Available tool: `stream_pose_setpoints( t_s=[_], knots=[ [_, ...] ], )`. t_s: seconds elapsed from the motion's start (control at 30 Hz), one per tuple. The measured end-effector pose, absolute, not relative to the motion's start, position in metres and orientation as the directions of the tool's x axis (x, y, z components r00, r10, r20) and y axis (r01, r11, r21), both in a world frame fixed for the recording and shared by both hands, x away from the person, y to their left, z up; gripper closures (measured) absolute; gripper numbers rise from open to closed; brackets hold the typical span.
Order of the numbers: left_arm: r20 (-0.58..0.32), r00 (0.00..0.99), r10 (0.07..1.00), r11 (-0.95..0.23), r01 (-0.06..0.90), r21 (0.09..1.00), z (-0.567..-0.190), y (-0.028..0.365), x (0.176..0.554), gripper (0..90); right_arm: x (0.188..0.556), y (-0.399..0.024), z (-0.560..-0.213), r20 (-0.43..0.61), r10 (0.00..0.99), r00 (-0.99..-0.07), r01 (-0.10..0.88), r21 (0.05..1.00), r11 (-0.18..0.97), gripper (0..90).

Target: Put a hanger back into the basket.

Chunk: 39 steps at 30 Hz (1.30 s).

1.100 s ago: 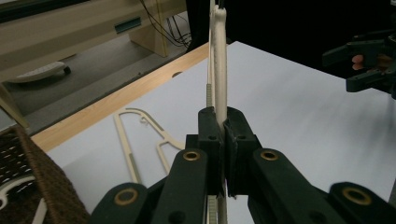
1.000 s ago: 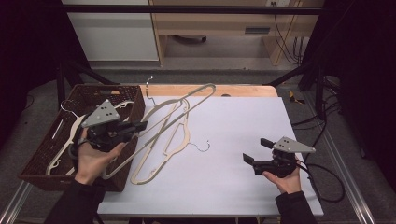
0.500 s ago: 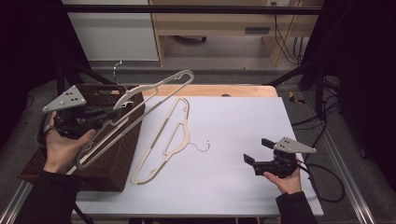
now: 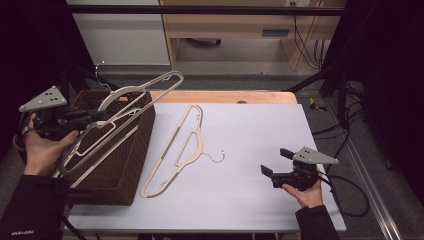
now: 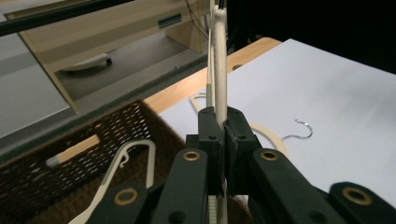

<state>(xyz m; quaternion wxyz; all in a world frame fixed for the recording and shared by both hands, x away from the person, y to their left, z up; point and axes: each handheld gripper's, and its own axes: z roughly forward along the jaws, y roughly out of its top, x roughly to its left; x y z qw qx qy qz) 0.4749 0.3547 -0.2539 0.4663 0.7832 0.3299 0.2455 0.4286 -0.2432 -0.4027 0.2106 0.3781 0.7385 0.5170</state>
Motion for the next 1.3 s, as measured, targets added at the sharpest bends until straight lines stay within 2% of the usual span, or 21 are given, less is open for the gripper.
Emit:
stream_pose_setpoints(
  t_s=[0.53, 1.07, 1.3],
  knots=[
    [0.026, 0.598, 0.801, -0.314, 0.384, 0.868, -0.284, 0.412, 0.487, 86.5, 0.430, -0.242, -0.404, 0.076, 0.774, -0.628, 0.344, 0.920, 0.188, 7.7],
    [-0.004, 0.532, 0.847, -0.279, 0.450, 0.848, -0.306, 0.441, 0.485, 86.5, 0.430, -0.242, -0.405, 0.076, 0.776, -0.626, 0.345, 0.919, 0.189, 7.6],
    [-0.025, 0.533, 0.846, -0.281, 0.484, 0.829, -0.322, 0.436, 0.488, 86.5, 0.431, -0.241, -0.406, 0.076, 0.775, -0.627, 0.347, 0.918, 0.191, 7.6]
  ],
)
